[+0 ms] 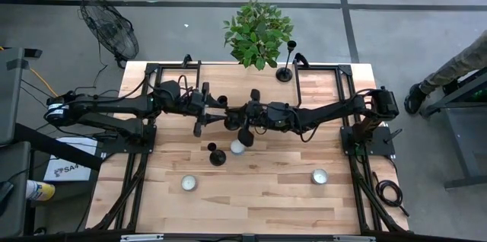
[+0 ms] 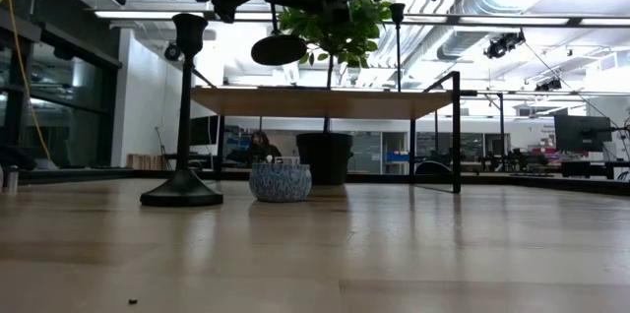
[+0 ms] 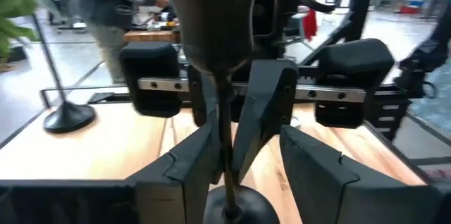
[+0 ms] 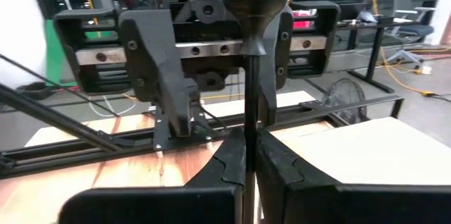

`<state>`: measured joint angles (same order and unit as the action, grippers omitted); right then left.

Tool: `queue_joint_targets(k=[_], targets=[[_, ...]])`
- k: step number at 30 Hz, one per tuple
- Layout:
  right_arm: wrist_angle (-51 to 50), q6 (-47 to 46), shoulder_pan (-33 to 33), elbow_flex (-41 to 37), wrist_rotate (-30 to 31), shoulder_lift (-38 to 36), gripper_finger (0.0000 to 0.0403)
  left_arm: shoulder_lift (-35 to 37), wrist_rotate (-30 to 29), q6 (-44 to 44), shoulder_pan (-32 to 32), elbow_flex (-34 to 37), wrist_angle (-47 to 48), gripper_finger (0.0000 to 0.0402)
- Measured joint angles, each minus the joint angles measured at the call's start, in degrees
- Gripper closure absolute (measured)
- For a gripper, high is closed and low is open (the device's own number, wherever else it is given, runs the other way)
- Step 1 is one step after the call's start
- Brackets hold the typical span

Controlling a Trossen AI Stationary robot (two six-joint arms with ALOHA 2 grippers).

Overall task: Pick & Place candle stick holders
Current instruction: Put the left black candle holder on the shelf

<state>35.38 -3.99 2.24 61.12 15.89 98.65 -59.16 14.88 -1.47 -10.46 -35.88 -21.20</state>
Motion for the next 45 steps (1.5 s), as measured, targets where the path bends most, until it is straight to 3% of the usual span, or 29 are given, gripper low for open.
queue_joint_targets(k=[5,12,20,29,40,45], targets=[[0.0,1.3,0.1,0.0,3.0,0.0,0.0399,0.0,-4.7,0.0,0.0,0.0,1.3,0.0237],[-0.1,1.6,0.5,0.0,9.7,0.0,0.0399,0.3,-6.9,-0.4,0.0,0.0,3.4,0.0237],[-1.6,5.7,3.7,-0.2,23.5,-1.2,0.0399,2.4,-9.9,-1.3,0.0,0.1,7.4,0.0237],[-12.1,5.7,6.5,-0.2,34.4,-6.2,0.0399,4.9,-11.2,-1.3,0.0,0.1,12.9,0.0237],[-20.6,2.8,7.3,-0.2,40.2,-9.2,0.0399,12.2,-15.8,-1.5,0.0,0.1,22.2,0.0237],[-15.5,1.5,6.3,-5.2,40.5,-10.3,0.0399,16.0,-19.3,-1.4,0.0,0.1,27.1,0.0237]])
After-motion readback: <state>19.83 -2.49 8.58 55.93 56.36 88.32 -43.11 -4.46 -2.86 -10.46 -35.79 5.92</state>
